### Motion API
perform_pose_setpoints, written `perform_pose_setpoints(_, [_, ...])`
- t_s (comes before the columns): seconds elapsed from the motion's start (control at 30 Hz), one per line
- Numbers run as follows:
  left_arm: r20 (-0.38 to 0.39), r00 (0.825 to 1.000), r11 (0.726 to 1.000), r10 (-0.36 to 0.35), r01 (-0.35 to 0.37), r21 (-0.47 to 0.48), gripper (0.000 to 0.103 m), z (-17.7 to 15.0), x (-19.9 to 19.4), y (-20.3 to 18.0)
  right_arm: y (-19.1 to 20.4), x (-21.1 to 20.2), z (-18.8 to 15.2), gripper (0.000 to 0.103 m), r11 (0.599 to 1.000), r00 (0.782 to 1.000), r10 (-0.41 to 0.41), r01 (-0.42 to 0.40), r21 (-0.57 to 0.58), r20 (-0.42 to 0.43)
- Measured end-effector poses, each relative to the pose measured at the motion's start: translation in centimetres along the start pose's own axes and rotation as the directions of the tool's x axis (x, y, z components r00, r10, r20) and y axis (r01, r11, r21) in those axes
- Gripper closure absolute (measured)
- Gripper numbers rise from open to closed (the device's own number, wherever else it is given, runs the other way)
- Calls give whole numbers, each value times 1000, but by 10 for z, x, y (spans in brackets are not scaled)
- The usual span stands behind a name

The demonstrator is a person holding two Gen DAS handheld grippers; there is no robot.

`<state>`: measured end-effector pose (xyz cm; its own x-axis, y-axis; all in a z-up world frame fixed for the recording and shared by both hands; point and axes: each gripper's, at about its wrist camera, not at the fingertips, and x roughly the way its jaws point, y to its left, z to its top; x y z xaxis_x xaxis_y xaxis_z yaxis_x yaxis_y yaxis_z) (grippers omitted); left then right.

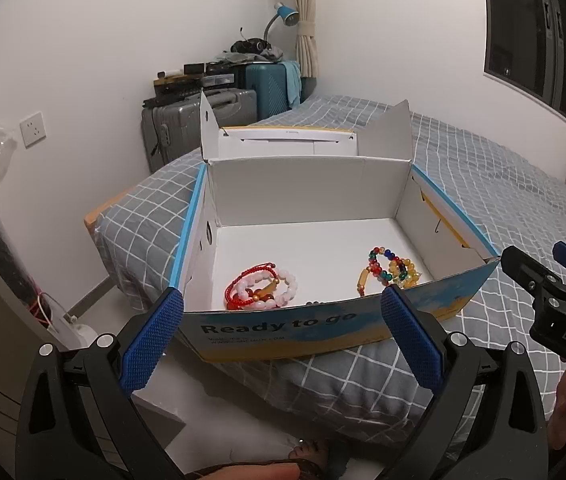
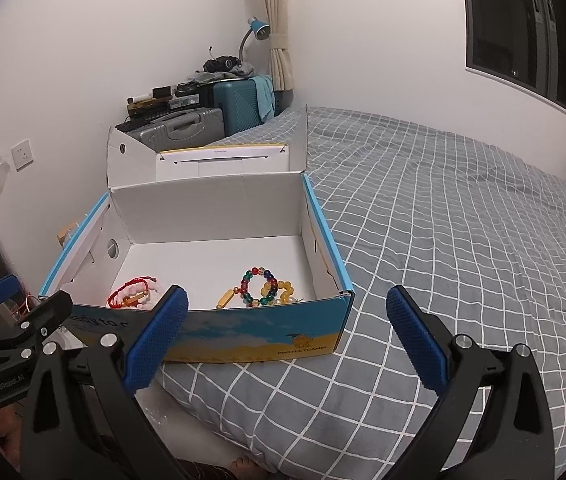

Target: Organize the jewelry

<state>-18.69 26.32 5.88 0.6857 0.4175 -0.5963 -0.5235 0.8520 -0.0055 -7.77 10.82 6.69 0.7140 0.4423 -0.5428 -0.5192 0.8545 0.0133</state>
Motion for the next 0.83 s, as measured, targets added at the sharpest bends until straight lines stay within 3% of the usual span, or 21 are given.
perform_pose_setpoints(0.83, [-3, 1000, 1000, -25, 25, 8, 6, -1, 2, -7, -1, 2, 2, 8, 1000, 1000, -5, 5, -3, -9])
